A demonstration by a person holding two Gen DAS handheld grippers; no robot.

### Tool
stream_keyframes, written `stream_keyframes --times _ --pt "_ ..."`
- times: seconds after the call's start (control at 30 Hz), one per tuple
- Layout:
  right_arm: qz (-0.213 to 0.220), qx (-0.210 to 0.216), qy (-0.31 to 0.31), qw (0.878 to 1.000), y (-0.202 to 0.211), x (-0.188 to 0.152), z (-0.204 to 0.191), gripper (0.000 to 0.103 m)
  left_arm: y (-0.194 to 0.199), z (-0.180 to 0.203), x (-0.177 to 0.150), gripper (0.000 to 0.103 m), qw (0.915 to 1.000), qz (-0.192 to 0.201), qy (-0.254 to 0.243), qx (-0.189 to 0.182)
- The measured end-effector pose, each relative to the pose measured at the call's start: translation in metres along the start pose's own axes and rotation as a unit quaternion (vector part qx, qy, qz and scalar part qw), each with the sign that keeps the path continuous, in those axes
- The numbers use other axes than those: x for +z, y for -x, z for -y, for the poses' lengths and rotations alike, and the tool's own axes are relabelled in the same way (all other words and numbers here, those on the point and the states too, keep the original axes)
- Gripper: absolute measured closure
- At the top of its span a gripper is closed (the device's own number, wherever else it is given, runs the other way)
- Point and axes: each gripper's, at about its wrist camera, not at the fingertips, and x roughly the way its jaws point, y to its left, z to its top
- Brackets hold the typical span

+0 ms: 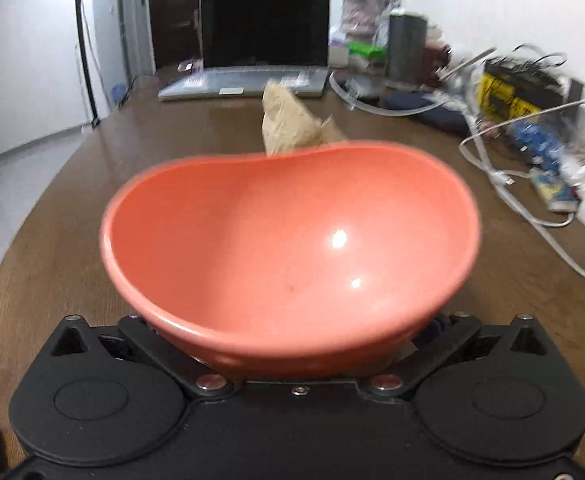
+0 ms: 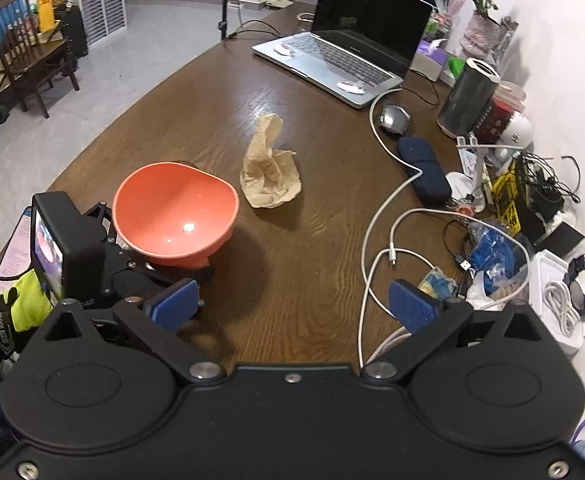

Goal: Clean bowl
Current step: 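Move the left gripper to the pink bowl's rim and grasp it, then lift the pink bowl with the left gripper while the right gripper grasps the tan paper towel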

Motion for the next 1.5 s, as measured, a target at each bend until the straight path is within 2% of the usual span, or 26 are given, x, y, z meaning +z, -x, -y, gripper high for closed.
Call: stream_keyframes --times 0.13,0.33,0.4,0.5,0.63,0.8,0.87,1.1,1.23,1.43,1.5 --pt "-0.005 0.002 -0.006 1.000 -0.001 -0.002 0.001 0.001 -0.004 0.001 -0.001 0.000 0.9994 0.017 0.021 0.023" --pt "-0.005 0.009 -0.004 1.000 -0.003 -0.002 -0.003 0.001 -0.009 0.006 0.005 0.000 0.9973 0.016 0.046 0.056" --pt "-0.004 0.011 -0.003 1.000 -0.003 -0.003 -0.005 0.001 -0.010 0.005 0.007 0.000 0.9971 0.013 0.048 0.057" --pt "0.023 0.010 -0.006 1.000 0.003 -0.005 -0.007 0.001 -0.012 -0.001 0.014 0.001 0.9980 -0.004 0.047 0.043" --pt "0.059 0.014 -0.019 0.998 0.011 -0.004 -0.003 0.001 -0.010 -0.004 0.008 0.005 0.9981 0.010 0.048 0.038" --pt "0.081 0.023 -0.024 0.996 0.012 -0.002 0.000 0.001 -0.011 -0.007 0.011 0.005 0.9986 0.002 0.043 0.029" --pt "0.076 0.034 -0.033 0.996 0.008 -0.001 0.002 0.001 -0.010 -0.005 0.012 0.005 0.9986 -0.004 0.035 0.040" --pt "0.058 0.073 -0.065 0.994 -0.005 0.003 0.011 0.001 0.013 -0.019 -0.003 0.004 0.9995 -0.022 0.000 0.020" --pt "0.047 0.094 -0.083 0.991 -0.012 0.005 0.016 0.001 0.026 -0.022 -0.008 0.005 0.9988 -0.036 -0.023 0.026" --pt "0.018 0.135 -0.113 0.984 -0.030 0.014 0.023 0.001 0.042 -0.021 -0.014 0.005 0.9976 -0.062 -0.003 0.029" --pt "0.031 0.123 -0.107 0.986 -0.045 0.026 0.022 0.001 0.044 -0.020 -0.015 0.004 0.9974 -0.065 -0.003 0.030"
